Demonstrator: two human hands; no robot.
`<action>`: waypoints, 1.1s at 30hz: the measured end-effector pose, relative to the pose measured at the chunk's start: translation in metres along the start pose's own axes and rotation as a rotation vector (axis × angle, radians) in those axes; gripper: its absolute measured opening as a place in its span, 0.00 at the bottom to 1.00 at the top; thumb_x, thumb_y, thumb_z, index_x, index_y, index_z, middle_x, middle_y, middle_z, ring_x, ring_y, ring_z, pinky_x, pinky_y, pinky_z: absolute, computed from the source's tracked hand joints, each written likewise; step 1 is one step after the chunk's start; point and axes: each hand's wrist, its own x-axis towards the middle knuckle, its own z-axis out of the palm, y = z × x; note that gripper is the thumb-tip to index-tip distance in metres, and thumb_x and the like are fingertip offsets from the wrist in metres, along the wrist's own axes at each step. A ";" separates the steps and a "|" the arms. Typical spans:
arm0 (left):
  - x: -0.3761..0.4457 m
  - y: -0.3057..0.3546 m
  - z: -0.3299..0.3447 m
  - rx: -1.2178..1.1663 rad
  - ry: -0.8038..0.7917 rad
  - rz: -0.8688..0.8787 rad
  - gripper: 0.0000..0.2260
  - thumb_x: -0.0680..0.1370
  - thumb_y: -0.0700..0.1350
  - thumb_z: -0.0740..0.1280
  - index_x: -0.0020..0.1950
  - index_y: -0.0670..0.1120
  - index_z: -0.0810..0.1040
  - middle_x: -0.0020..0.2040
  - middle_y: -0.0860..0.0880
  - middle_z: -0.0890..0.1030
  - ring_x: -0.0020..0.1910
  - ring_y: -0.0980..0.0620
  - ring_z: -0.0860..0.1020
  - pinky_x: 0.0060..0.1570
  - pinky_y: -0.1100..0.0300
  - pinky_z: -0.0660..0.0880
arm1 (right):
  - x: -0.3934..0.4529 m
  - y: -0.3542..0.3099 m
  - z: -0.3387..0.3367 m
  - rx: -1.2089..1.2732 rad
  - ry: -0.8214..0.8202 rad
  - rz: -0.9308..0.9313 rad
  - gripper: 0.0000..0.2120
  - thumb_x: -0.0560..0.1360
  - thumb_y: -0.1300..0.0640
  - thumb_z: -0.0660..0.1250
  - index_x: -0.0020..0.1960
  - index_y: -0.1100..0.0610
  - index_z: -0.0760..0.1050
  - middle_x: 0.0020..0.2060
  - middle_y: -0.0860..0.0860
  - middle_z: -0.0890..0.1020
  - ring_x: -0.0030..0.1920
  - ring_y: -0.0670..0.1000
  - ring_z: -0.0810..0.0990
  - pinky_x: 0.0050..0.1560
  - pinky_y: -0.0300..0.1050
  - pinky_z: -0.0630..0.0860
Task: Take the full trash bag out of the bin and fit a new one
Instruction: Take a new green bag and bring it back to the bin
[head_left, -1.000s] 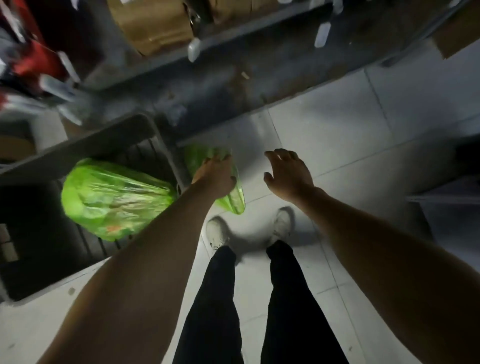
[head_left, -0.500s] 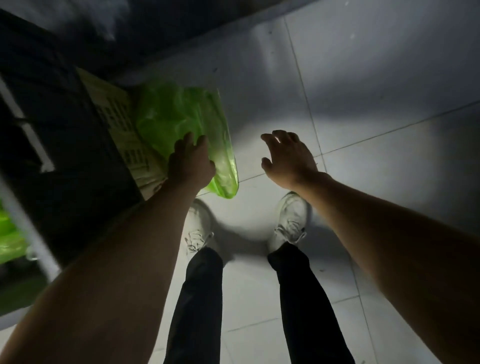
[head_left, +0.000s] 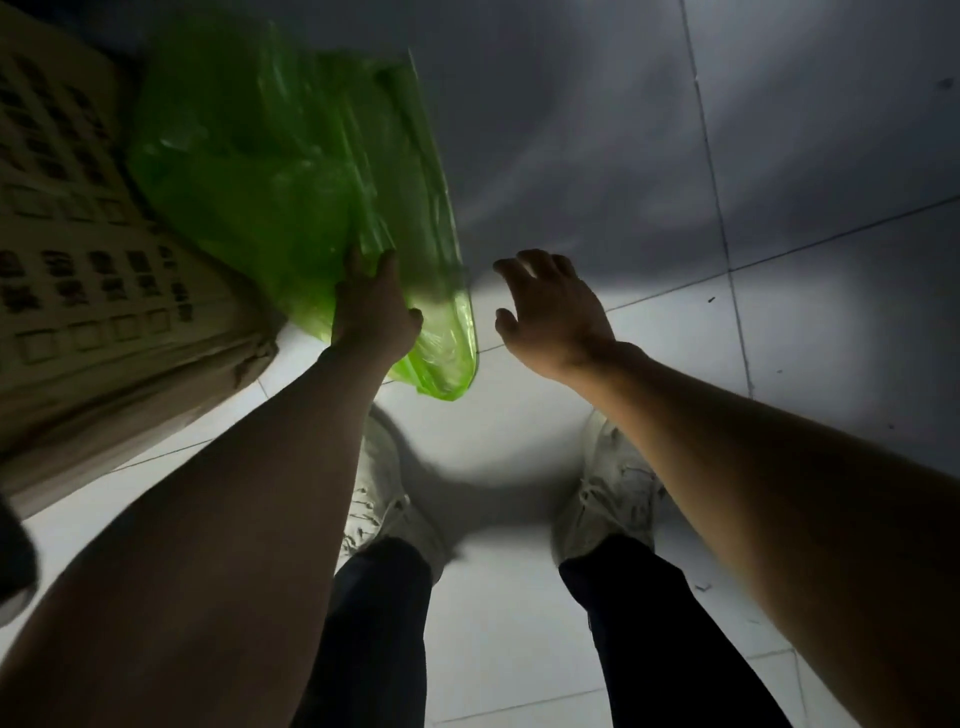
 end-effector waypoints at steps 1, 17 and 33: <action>0.004 0.001 0.006 0.009 -0.002 -0.003 0.32 0.74 0.46 0.69 0.75 0.46 0.60 0.76 0.37 0.56 0.72 0.37 0.63 0.66 0.50 0.65 | 0.002 0.001 0.006 0.014 0.002 -0.004 0.25 0.75 0.54 0.63 0.72 0.55 0.66 0.70 0.56 0.69 0.69 0.60 0.66 0.63 0.54 0.71; -0.054 0.039 -0.043 -0.178 0.166 0.066 0.14 0.72 0.33 0.63 0.56 0.45 0.76 0.56 0.43 0.78 0.57 0.41 0.76 0.50 0.56 0.69 | -0.040 -0.006 -0.043 0.033 0.036 0.018 0.22 0.75 0.54 0.63 0.68 0.57 0.70 0.68 0.57 0.70 0.68 0.60 0.66 0.57 0.53 0.74; -0.276 0.119 -0.346 -0.224 0.332 0.238 0.08 0.73 0.39 0.66 0.50 0.45 0.80 0.49 0.40 0.83 0.51 0.37 0.79 0.49 0.53 0.74 | -0.222 -0.083 -0.348 -0.057 0.220 -0.009 0.22 0.74 0.57 0.62 0.69 0.56 0.69 0.69 0.57 0.70 0.69 0.60 0.66 0.59 0.54 0.73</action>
